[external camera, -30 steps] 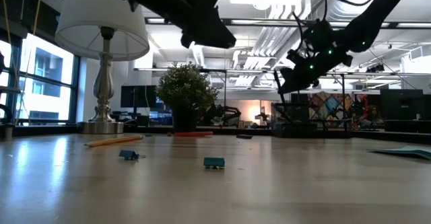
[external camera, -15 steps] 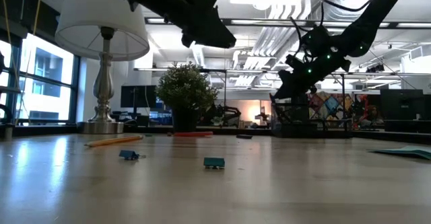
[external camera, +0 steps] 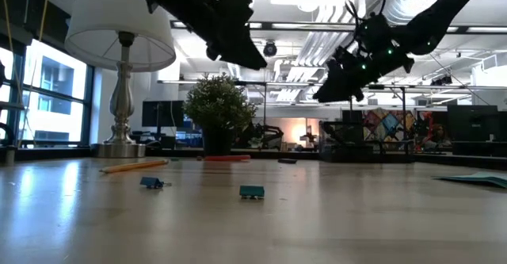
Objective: Pick and place office supplies into organizer
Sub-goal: Put the left orange pencil in the black desk organizer
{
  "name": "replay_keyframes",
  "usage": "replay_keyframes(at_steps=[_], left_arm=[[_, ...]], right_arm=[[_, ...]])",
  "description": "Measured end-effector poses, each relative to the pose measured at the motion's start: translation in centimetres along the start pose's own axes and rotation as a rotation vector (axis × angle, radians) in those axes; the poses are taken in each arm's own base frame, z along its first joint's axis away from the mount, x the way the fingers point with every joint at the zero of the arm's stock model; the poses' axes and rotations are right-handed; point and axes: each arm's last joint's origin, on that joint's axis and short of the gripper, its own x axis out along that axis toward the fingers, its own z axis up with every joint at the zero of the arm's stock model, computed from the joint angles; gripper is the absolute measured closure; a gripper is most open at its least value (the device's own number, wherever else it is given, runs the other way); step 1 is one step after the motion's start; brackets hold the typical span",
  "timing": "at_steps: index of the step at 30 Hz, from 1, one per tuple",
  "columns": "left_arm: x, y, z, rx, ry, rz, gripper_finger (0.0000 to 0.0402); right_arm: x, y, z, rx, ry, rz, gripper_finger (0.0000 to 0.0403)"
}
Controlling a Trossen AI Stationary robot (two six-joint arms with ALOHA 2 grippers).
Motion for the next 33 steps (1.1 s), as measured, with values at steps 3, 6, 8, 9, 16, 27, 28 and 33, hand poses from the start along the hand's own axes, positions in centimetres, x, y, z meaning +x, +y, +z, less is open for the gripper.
replay_keyframes(at_steps=[3, 6, 8, 9, 16, 27, 28, 33], left_arm=[[-0.1, -0.1, 0.2, -0.035, -0.022, -0.055, 0.0245], [-0.4, -0.2, 0.3, -0.105, -0.014, -0.092, 0.0245], [-0.4, -0.2, -0.3, -0.158, 0.052, -0.09, 0.0245], [-0.5, -0.2, -0.8, -0.19, 0.104, -0.081, 0.0245], [-1.7, 0.2, -3.9, -0.406, 0.484, 0.115, 0.0245], [-1.8, 0.2, -4.9, -0.651, 0.559, 0.24, 0.0245], [-1.7, 0.1, -5.1, -0.671, 0.567, 0.247, 0.0245], [-1.0, -0.5, -6.9, -0.726, 0.707, 0.314, 0.0245]], right_arm=[[0.5, 2.0, -0.2, -0.046, 0.01, 0.076, 0.0241], [1.0, 3.6, -0.6, -0.098, 0.033, 0.131, 0.0251], [1.1, 4.3, -0.8, -0.133, 0.048, 0.151, 0.0257], [1.1, 4.5, -0.9, -0.14, 0.052, 0.151, 0.026], [1.1, 4.3, -1.0, -0.147, 0.065, 0.139, 0.0274], [-0.1, 4.2, 0.0, -0.14, 0.027, 0.141, 0.0274], [-0.3, 4.2, 0.2, -0.14, 0.023, 0.143, 0.0274], [-1.5, 4.4, 0.7, -0.161, 0.026, 0.144, 0.0274]])
